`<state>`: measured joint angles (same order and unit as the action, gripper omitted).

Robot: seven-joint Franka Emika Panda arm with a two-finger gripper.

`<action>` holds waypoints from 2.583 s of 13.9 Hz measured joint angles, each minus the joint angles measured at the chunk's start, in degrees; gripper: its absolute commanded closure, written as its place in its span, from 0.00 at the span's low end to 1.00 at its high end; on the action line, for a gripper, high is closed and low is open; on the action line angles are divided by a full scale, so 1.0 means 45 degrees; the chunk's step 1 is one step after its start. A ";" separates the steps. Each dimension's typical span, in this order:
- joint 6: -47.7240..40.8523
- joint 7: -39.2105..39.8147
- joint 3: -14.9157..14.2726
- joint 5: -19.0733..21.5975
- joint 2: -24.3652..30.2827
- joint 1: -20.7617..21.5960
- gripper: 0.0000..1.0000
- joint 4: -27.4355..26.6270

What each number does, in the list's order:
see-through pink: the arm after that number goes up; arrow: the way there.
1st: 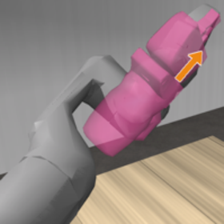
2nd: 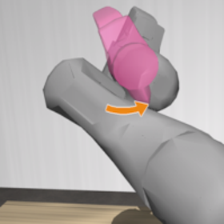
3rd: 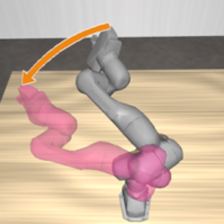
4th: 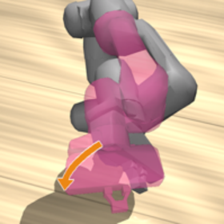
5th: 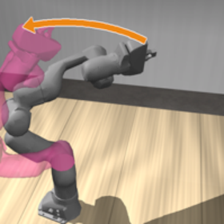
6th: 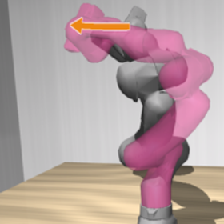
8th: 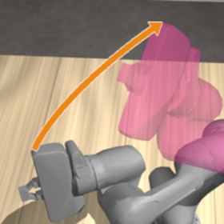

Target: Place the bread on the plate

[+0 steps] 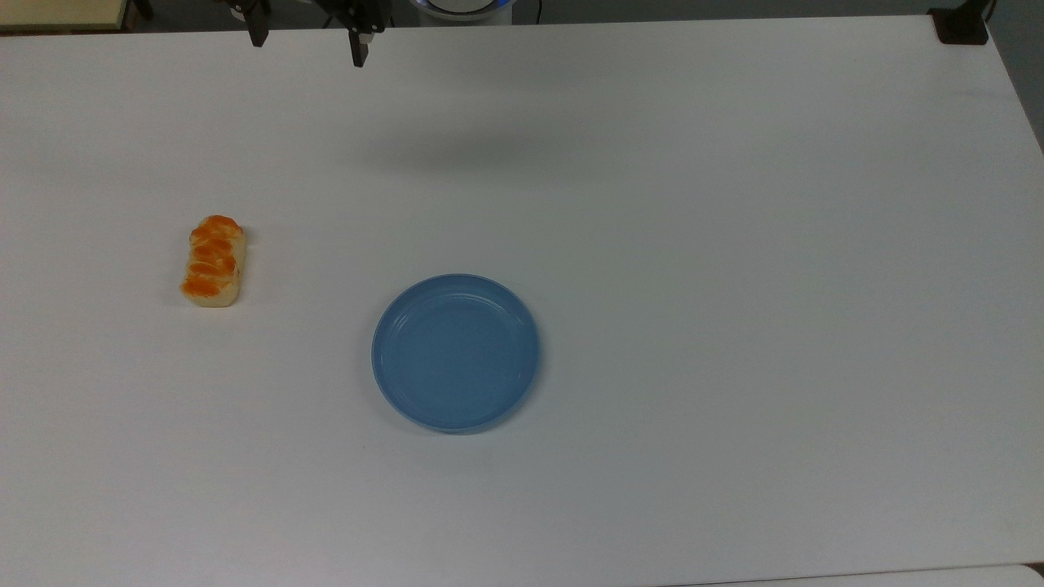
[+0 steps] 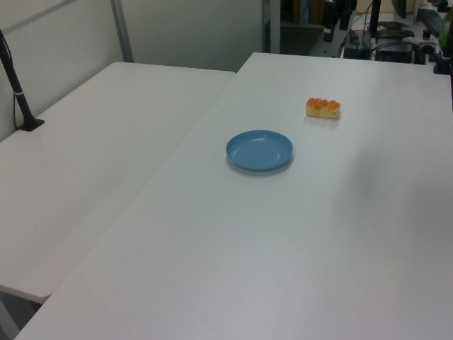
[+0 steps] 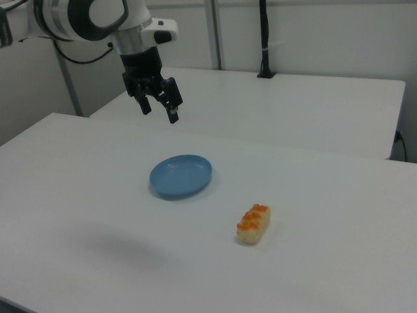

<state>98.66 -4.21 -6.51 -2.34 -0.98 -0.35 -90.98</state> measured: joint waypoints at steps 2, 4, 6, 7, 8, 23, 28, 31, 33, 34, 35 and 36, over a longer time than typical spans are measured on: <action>-0.0331 0.0000 -0.0009 0.0000 0.0008 -0.0025 0.00 0.0068; -0.0667 0.0031 -0.0047 0.0000 0.0030 -0.0050 0.00 0.0172; -0.0733 0.0067 -0.0048 0.0000 0.0047 -0.0038 0.00 0.0188; -0.0742 0.0072 -0.0048 0.0000 0.0047 -0.0026 0.00 0.0187; -0.0743 0.0076 -0.0048 0.0000 0.0047 -0.0017 0.00 0.0187; -0.0806 0.0209 -0.0022 -0.0009 0.0046 0.0075 0.00 0.0172; -0.0875 0.1258 -0.0006 -0.0023 0.0046 0.0076 0.00 0.0168; -0.0875 0.1912 -0.0007 -0.0024 0.0046 0.0022 0.00 0.0168; -0.0875 0.1921 -0.0007 -0.0024 0.0046 0.0005 0.00 0.0168; -0.0880 0.1921 -0.0007 -0.0024 0.0046 0.0004 0.00 0.0168; -0.0887 0.1921 -0.0007 -0.0024 0.0046 0.0004 0.00 0.0168; -0.0898 0.1921 -0.0007 -0.0024 0.0046 0.0004 0.00 0.0168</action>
<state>94.62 4.43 -6.54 -2.45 -0.78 -0.33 -90.23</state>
